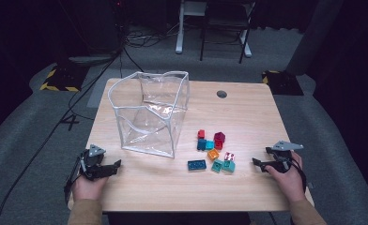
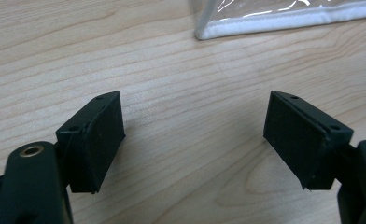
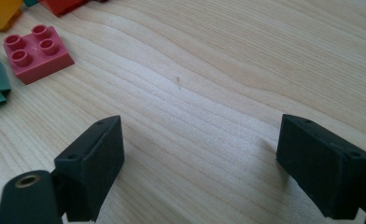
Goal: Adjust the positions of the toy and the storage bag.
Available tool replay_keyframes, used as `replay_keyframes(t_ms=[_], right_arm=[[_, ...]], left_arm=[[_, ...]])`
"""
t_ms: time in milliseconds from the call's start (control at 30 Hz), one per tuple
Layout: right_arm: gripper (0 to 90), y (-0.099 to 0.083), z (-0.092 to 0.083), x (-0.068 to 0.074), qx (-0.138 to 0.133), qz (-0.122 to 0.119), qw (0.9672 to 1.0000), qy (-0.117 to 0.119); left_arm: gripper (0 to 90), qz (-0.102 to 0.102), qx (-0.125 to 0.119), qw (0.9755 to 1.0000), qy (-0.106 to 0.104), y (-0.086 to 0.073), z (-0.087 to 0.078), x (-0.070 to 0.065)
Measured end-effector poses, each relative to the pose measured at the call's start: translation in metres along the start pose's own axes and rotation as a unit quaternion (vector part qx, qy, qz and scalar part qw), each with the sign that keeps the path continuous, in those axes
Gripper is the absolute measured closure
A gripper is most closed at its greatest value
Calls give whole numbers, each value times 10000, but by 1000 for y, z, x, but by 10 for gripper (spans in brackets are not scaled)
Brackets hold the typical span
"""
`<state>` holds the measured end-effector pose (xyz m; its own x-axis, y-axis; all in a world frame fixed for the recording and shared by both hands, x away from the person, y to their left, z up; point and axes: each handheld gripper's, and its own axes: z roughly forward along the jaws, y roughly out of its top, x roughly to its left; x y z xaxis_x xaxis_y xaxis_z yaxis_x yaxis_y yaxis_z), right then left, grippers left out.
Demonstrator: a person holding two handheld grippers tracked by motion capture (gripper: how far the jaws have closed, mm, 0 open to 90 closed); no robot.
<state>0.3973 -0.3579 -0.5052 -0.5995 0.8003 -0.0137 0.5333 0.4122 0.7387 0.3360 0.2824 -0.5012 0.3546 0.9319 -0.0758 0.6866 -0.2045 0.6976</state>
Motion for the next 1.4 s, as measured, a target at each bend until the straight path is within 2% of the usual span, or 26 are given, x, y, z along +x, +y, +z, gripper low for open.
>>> replay_keyframes(t_ms=[100,200,267,333,400,433,467,500,633,800,833,867,933,1067,1167,1300,1333,1400], right_arm=[[155,0,0,0,2,8,10000,-5],[240,1,-1,1,-38,9,10000,3],[284,2,-3,1,12,-8,10000,56],[278,4,-6,2,-57,29,9999,147],[279,7,-10,4,-81,22,9998,156],[279,7,-10,4,-81,22,9998,156],[279,10,-14,6,-80,-34,9998,176],[279,12,-16,8,-123,-45,9997,205],[283,23,-21,17,-231,-155,9992,300],[325,42,-22,36,-330,-385,9971,568],[325,42,-22,36,-330,-385,9971,568],[344,51,-22,46,-392,-443,9961,658],[345,62,-22,56,-420,-510,9948,775],[353,82,-20,75,-470,-685,9921,943],[354,96,-17,88,-540,-712,9903,1068],[354,114,-11,103,-550,-767,9889,1149],[354,114,-11,103,-550,-767,9889,1149],[370,124,-4,113,-606,-742,9876,1241]], left_arm=[[264,37,-247,9997,86,4,-13,-3],[285,109,-418,9986,319,7,-30,-7],[293,58,-497,9977,452,9,-43,-8],[294,0,-732,9956,592,8,-58,-9],[313,-51,-865,9932,784,8,-72,-11],[314,-51,-865,9932,784,8,-72,-11],[314,8,-882,9919,916,8,-83,-15],[314,25,-840,9918,962,8,-87,-17],[301,66,-744,9930,918,13,-94,-22],[272,27,-851,9939,699,27,-101,-28],[266,27,-851,9939,699,27,-101,-28],[264,54,-897,9939,637,35,-102,-30],[264,88,-936,9937,619,41,-102,-32],[266,173,-1002,9935,512,53,-97,-37],[271,251,-975,9936,516,60,-89,-39],[262,222,-1042,9931,498,68,-79,-38],[254,222,-1042,9931,498,68,-79,-38],[254,185,-1000,9939,421,73,-69,-36]])
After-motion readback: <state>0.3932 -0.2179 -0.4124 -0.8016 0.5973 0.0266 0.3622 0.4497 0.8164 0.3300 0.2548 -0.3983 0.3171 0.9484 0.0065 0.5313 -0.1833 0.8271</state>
